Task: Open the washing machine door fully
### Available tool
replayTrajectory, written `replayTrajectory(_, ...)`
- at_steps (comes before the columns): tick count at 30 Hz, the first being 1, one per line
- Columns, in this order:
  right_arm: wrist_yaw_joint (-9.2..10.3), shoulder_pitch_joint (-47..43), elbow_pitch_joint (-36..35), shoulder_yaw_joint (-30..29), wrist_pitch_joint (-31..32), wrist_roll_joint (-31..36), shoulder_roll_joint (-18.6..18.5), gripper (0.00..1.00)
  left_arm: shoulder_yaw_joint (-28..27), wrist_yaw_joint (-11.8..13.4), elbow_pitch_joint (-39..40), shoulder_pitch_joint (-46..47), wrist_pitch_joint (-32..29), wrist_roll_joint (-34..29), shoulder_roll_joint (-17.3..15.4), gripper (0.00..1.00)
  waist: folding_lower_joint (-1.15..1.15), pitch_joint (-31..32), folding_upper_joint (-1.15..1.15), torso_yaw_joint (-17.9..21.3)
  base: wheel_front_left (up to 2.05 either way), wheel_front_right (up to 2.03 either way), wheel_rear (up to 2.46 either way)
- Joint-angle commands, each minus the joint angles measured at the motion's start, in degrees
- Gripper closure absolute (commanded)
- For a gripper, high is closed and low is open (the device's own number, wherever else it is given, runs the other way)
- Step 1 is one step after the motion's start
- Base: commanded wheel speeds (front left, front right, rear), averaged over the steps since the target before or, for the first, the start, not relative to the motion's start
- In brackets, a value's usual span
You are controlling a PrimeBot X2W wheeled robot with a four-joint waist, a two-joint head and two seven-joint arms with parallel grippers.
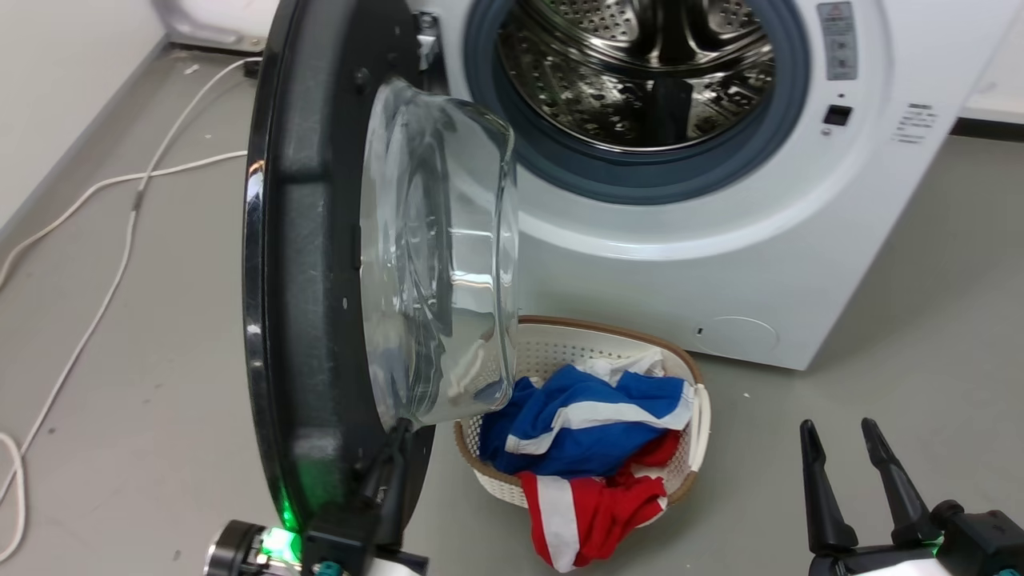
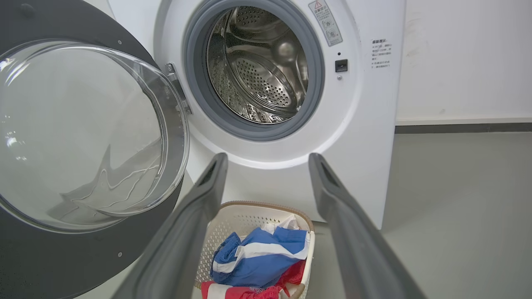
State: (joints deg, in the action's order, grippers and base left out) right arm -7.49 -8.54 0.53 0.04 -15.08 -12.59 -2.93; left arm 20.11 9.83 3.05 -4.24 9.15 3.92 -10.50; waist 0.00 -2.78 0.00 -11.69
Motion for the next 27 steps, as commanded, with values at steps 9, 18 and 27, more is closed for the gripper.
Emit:
replayTrajectory(9, -0.01, -0.1, 0.0, -0.1, -0.1, 0.3, 0.1, 0.0, -7.0, 3.0, 1.0, -1.5, -0.3, 3.2, -3.2, 1.0, 0.0, -0.4, 0.0, -4.1, 0.0, 0.0, 0.0)
replayTrajectory(18, 0.0, 0.8, -0.5, -0.2, -0.1, 1.0, 0.1, 0.0, -14.0, 3.5, -0.5, 0.5, -0.1, 7.1, -6.8, 1.0, 0.0, -1.4, 0.0, -5.2, 0.0, 0.0, 0.0)
replayTrajectory(27, -0.01, 2.1, -0.8, -0.3, -0.1, 2.2, 0.1, 0.0, -20.0, 2.2, -6.1, 6.7, 0.4, 11.0, -11.0, 1.0, 0.0, -4.0, 0.0, -4.2, 0.0, 0.0, 0.0)
